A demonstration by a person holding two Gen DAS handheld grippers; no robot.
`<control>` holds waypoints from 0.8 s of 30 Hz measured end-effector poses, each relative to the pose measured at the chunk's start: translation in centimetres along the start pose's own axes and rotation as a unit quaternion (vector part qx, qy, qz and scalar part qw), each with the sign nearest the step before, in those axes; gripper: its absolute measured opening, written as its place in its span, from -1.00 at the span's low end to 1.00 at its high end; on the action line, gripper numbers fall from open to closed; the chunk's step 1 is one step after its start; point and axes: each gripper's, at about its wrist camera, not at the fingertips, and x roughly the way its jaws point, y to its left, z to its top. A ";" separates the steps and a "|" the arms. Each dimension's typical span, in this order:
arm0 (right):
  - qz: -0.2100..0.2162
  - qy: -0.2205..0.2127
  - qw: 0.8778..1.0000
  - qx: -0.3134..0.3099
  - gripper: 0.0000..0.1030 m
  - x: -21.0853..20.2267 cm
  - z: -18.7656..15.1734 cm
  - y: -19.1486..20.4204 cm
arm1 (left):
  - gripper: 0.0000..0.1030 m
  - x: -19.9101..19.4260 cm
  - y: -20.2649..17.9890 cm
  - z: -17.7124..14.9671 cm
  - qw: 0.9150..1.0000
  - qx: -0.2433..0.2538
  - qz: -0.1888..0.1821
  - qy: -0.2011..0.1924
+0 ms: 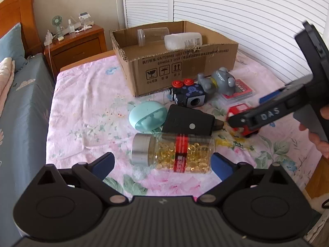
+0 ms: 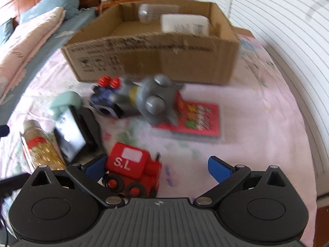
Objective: Organize rigid objects
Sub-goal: 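Move the right tool to the red toy train while the left tool approaches the gold capsule jar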
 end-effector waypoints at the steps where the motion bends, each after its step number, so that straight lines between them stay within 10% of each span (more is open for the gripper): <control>1: -0.011 -0.002 1.000 -0.002 1.00 -0.1 -0.3 -0.3 | 0.93 0.1 0.1 -0.1 1.000 0.000 -0.002 0.001; 24: -0.021 -0.032 0.998 -0.041 1.00 -0.6 -2.3 -1.8 | 0.99 3.4 -0.2 -2.0 0.999 0.006 -0.023 0.023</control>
